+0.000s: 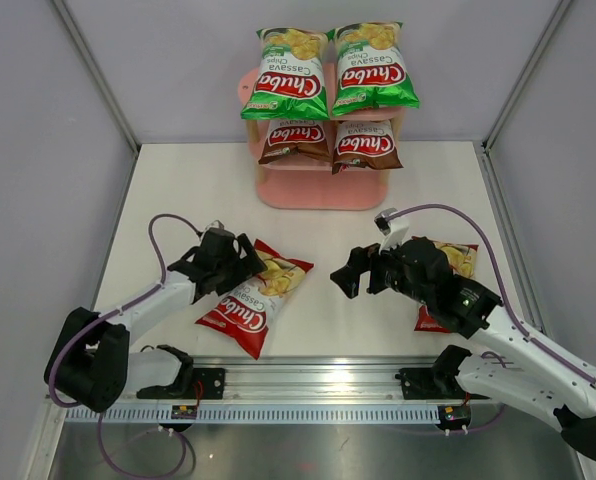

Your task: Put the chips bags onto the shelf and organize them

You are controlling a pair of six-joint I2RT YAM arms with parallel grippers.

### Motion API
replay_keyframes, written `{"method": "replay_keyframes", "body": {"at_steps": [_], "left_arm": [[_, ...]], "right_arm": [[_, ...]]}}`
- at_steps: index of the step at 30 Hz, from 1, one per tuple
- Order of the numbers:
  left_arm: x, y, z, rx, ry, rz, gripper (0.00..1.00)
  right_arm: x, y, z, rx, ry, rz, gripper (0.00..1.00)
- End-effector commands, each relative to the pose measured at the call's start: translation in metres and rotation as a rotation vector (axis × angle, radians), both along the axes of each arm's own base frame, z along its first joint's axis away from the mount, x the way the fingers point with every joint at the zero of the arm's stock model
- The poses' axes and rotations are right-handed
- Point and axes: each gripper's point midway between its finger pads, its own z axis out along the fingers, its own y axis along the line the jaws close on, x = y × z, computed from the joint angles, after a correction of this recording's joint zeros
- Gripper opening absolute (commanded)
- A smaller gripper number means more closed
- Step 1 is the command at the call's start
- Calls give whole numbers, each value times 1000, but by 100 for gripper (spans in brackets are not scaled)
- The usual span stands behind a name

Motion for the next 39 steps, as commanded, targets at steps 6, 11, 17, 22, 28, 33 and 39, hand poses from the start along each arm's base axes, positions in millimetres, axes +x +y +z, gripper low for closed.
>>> {"method": "replay_keyframes", "body": {"at_steps": [6, 11, 17, 22, 28, 33, 39], "left_arm": [[13, 12, 63, 104, -216, -85, 99], [-4, 47, 88, 184, -286, 5, 99], [-26, 54, 85, 181, -280, -23, 99], [-52, 7, 61, 40, -211, -339, 99], [-55, 14, 26, 80, -88, -295, 99], [-62, 0, 15, 59, -68, -341, 99], [-80, -21, 8, -32, -79, -379, 99]], "right_arm": [[15, -15, 24, 17, -35, -114, 100], [15, -15, 17, 6, -15, -116, 99], [6, -17, 18, 3, 0, -87, 99], [-26, -15, 26, -5, -5, 90, 100], [-72, -10, 49, 89, -57, 321, 99], [-85, -7, 52, 128, -65, 384, 100], [-79, 0, 45, 125, -37, 377, 99]]}}
